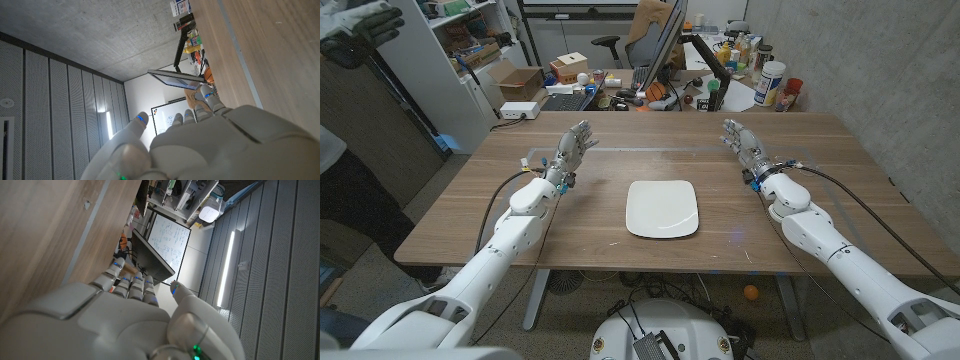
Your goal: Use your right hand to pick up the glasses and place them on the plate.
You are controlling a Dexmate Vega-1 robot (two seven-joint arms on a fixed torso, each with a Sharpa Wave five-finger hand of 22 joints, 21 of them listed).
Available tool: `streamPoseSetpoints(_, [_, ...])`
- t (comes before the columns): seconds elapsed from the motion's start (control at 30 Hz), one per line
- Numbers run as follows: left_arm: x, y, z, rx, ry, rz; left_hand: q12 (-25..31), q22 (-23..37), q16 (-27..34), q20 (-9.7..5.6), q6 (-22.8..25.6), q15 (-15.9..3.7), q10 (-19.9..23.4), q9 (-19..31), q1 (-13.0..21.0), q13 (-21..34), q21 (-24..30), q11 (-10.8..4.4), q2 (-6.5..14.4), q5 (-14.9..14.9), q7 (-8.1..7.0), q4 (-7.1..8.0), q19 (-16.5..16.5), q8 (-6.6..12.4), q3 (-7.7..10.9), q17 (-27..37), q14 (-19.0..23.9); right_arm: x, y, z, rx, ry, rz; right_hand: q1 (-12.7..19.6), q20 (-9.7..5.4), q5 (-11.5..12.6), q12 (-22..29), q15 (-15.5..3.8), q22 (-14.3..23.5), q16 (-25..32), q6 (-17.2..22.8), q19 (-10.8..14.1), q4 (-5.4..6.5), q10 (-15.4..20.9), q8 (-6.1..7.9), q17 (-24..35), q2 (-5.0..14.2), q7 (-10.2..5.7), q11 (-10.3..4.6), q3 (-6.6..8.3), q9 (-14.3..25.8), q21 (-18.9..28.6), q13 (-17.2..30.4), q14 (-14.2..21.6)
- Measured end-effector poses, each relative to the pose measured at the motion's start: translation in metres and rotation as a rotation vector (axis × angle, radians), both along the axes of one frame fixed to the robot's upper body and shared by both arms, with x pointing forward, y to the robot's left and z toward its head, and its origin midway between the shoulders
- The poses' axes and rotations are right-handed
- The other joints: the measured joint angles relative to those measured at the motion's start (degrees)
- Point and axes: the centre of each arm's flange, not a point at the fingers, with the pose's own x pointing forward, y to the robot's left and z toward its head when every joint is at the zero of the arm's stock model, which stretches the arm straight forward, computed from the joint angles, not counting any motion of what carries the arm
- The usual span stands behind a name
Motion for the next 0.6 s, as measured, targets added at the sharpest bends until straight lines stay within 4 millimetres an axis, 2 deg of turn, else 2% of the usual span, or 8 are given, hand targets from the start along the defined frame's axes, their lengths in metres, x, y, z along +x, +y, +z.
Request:
streamPoseSetpoints(0.2, [0.0,-0.008,0.004,0.0,-0.01,-0.001,0.0,0.0,0.0,0.0,0.0,0.0,0.0,0.0,0.0,0.0,0.0,0.0,0.0,0.0,0.0,0.0,0.0,0.01,0.0,0.0,0.0,0.003,-0.007,0.007,-0.028,-0.011,-0.009,0.68,0.0,0.0,0.64,0.83,0.0,0.35,2.65,0.83,-1.04,2.56,0.81,-0.15,0.23,0.82,1.39,0.38,0.27,0.22,0.28,1.59])
streamPoseSetpoints(0.6, [-0.004,-0.015,0.009,0.01,-0.029,0.005,0.0,-0.01,0.0,0.0,0.0,0.0,0.01,-0.01,0.0,0.0,-0.29,0.0,0.0,0.0,0.0,0.0,0.0,0.22,0.0,-0.01,0.0,0.0,-0.022,0.026,-0.09,-0.058,-0.048,1.37,-0.2,0.0,1.08,0.73,-0.01,0.35,3.49,1.85,-1.74,3.49,0.82,-0.15,0.13,0.74,1.1,0.61,0.26,0.44,0.49,2.72])
